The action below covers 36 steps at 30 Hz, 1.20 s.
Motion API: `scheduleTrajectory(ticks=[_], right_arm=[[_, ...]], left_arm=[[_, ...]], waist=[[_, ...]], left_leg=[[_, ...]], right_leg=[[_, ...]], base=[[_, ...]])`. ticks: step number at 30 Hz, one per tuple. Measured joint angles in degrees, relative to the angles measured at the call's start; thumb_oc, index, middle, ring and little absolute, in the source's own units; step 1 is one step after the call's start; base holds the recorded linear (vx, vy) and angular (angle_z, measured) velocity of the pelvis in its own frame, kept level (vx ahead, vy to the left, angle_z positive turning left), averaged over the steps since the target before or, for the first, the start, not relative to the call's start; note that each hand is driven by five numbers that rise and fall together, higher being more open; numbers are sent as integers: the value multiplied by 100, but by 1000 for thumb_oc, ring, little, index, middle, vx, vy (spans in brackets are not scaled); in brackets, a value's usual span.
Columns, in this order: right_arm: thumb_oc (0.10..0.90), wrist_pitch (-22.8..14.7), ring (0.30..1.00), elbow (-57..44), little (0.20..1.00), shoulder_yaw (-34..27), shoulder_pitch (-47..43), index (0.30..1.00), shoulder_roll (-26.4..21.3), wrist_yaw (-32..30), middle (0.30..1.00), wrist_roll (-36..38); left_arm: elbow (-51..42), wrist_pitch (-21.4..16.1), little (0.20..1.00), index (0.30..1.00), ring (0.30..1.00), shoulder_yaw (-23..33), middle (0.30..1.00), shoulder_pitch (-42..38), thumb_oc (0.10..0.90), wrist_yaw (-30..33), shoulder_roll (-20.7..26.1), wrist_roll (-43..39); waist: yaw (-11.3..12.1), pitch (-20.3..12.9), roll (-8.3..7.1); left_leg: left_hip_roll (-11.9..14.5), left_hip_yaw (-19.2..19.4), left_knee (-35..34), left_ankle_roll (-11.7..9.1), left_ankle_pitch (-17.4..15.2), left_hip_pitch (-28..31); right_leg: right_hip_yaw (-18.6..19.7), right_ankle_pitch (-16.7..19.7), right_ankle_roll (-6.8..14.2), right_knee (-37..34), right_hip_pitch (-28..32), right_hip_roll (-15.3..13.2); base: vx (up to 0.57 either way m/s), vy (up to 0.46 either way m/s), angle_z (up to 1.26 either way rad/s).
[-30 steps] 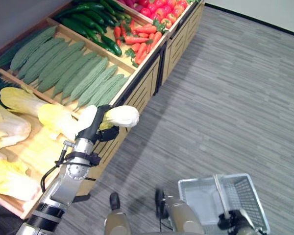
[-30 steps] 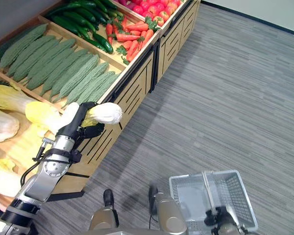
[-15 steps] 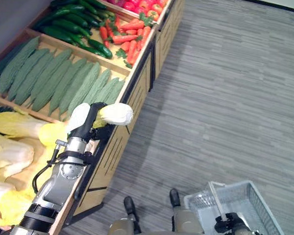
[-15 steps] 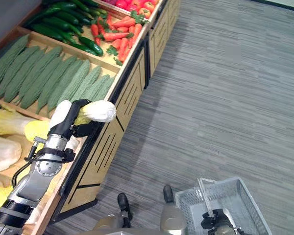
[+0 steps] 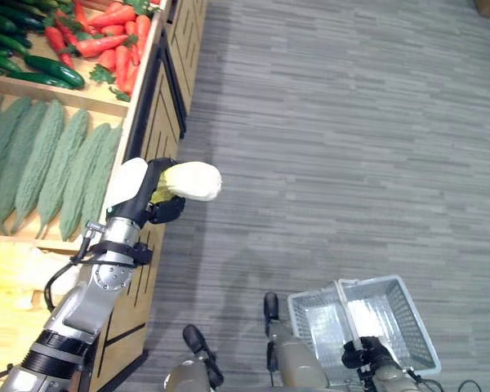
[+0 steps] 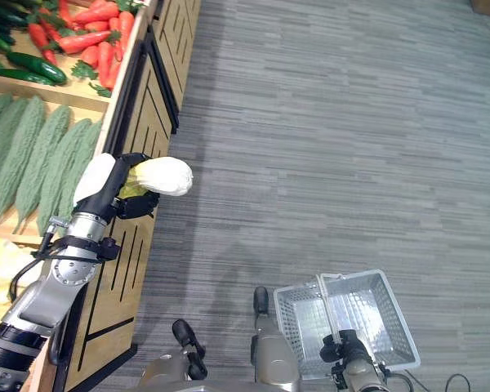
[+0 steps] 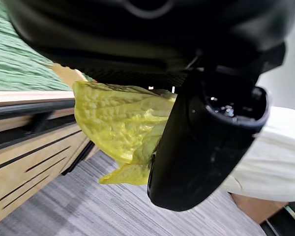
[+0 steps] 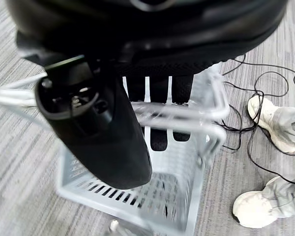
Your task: Get the vegetables into the basket
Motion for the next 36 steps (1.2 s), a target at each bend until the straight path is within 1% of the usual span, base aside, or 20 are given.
scheduleTrajectory(ticks=[1, 2, 3, 4, 5, 6, 8, 10, 11, 15, 18, 20, 21, 23, 24, 25, 28, 31, 34, 36], right_arm=[[400, 55, 300, 2, 300, 52, -27, 300, 40, -5, 300, 0], [400, 56, 300, -22, 300, 107, 23, 300, 41, 15, 300, -1], [400, 54, 300, 14, 300, 102, 113, 300, 58, 9, 300, -4], [400, 60, 300, 62, 300, 107, 188, 300, 67, 16, 300, -6], [400, 71, 300, 114, 300, 92, 277, 300, 52, 18, 300, -18], [400, 102, 300, 129, 300, 95, 275, 300, 34, 18, 300, -23], [400, 162, 300, 67, 300, 101, 221, 300, -30, 15, 300, -43], [400, 205, 300, -140, 300, 111, 198, 300, -82, 15, 300, -52], [400, 253, 300, -398, 300, 121, 287, 300, -125, 15, 300, -71], [400, 239, 300, -922, 300, 141, 266, 300, -188, 7, 300, -132], [400, 246, 300, -1655, 300, 341, 311, 300, -366, 3, 300, -334], [400, 244, 300, -1915, 300, 375, 292, 300, -393, 16, 300, -400], [400, 365, 300, -2218, 300, 421, 261, 300, -424, 19, 300, -445], [400, 391, 300, -2647, 300, 464, 279, 300, -519, 21, 300, -448], [400, 388, 300, -2773, 300, 464, 261, 300, -528, 20, 300, -449], [400, 408, 300, -3093, 300, 464, 246, 300, -546, 20, 300, -449], [400, 397, 300, -3832, 300, 486, 188, 300, -551, 18, 300, -487], [400, 374, 300, -4154, 300, 578, 107, 300, -552, 25, 300, -500], [400, 385, 300, -4469, 300, 798, 118, 300, -568, 131, 300, -564], [400, 388, 300, -4587, 300, 925, 126, 300, -573, 209, 300, -565]], left_arm=[[-6, -4, 300, 300, 300, 81, 300, 25, 400, -37, -21, 1], [-32, -8, 300, 300, 300, 145, 300, 86, 400, -38, -47, 2], [-95, -8, 300, 300, 300, 150, 300, 138, 400, -43, -55, 4], [-126, -16, 300, 300, 300, 148, 300, 178, 400, -47, -53, 4], [-107, -21, 300, 300, 300, 141, 300, 207, 400, -61, -157, 3], [-94, -14, 300, 300, 300, 142, 300, 241, 400, -76, -183, 3], [42, 25, 300, 300, 300, 113, 300, 276, 400, -268, -226, 6], [199, 35, 300, 300, 300, 75, 300, 270, 400, -321, -353, 5], [286, 41, 300, 300, 300, 46, 300, 269, 400, -364, -435, 4], [392, 53, 300, 300, 300, -129, 300, 273, 400, -490, -454, 7], [713, 83, 300, 300, 300, -322, 300, 476, 400, -544, -588, 6], [873, 90, 300, 300, 300, -363, 300, 549, 400, -565, -720, 6], [1022, 98, 300, 300, 300, -423, 300, 566, 400, -566, -784, 15], [1327, 144, 300, 300, 300, -510, 300, 566, 400, -574, -988, 18], [1414, 176, 300, 300, 300, -560, 300, 569, 400, -603, -1030, 31], [1643, 221, 300, 300, 300, -610, 300, 550, 400, -661, -1182, 150], [1914, 331, 300, 300, 300, -791, 300, 498, 400, -701, -1340, 384], [2026, 351, 300, 300, 300, -911, 300, 426, 400, -733, -1409, 489], [2312, 405, 300, 300, 300, -1204, 300, 218, 400, -756, -1451, 746], [2533, 409, 300, 300, 300, -1346, 300, 46, 400, -753, -1579, 848]], waist=[[13, -10, -22], [37, -11, -21], [83, -22, 9], [94, -40, 2], [98, -93, 29], [117, -104, 75], [77, -127, 187], [45, -141, 235], [15, -146, 265], [47, -158, 293], [79, -295, 421], [93, -361, 470], [107, -400, 507], [90, -476, 553], [89, -506, 563], [85, -562, 576], [78, -601, 561], [78, -630, 556], [54, -692, 556], [45, -720, 561]], left_leg=[[66, 155, -17, -91, 28, 109], [138, 276, 25, -140, 15, 193], [208, 265, 88, -192, -40, 237], [218, 239, 127, -224, -27, 237], [208, 161, 169, -236, -37, 184], [234, 148, 157, -240, -31, 165], [258, 115, 139, -252, -13, 193], [256, 8, 141, -254, -13, 269], [251, -120, 132, -257, -15, 329], [233, -266, 125, -255, -13, 371], [211, -330, 99, -258, 0, 431], [209, -342, 98, -257, 0, 431], [218, -352, 99, -255, 3, 430], [219, -354, 105, -254, 18, 436], [226, -354, 105, -255, 18, 436], [238, -354, 106, -258, 22, 436], [252, -352, 108, -263, 34, 438], [252, -348, 108, -264, 34, 443], [247, -333, 100, -264, 33, 451], [240, -325, 96, -263, 33, 454]], right_leg=[[-224, -1, 2, -1, 24, 21], [-424, -80, 32, -35, 66, 26], [-848, -422, 5, 10, 139, -18], [-962, -314, -31, 18, 158, -39], [-1007, -210, -242, 7, 154, -20], [-1018, -182, -277, 7, 136, -5], [-1032, -176, -288, 10, 165, 16], [-1026, -181, -296, 9, 264, 9], [-1059, -193, -312, 9, 341, -4], [-1170, -194, -314, 7, 441, -50], [-1221, -196, -309, 5, 532, -81], [-1232, -197, -308, 4, 548, -84], [-1246, -196, -308, 4, 550, -82], [-1246, -193, -308, 4, 551, -79], [-1247, -193, -309, 5, 552, -74], [-1250, -192, -310, 5, 551, -63], [-1249, -191, -311, 5, 551, -44], [-1249, -191, -311, 5, 551, -43], [-1234, -191, -311, 5, 549, -42], [-1226, -191, -310, 5, 543, -44]], base=[[-37, -62, -45], [-124, -124, -35], [-78, -64, -14], [-76, -95, 12], [4, -33, 13], [15, -43, 12], [37, -54, -2], [23, -68, 2], [-17, -44, 17], [5, -50, 20], [19, -31, 10], [17, -40, 4], [23, -29, 3], [0, 0, 0], [0, 0, 0], [0, 0, 0], [0, 0, 0], [41, -4, 0], [0, 0, 0], [0, 0, 0]])
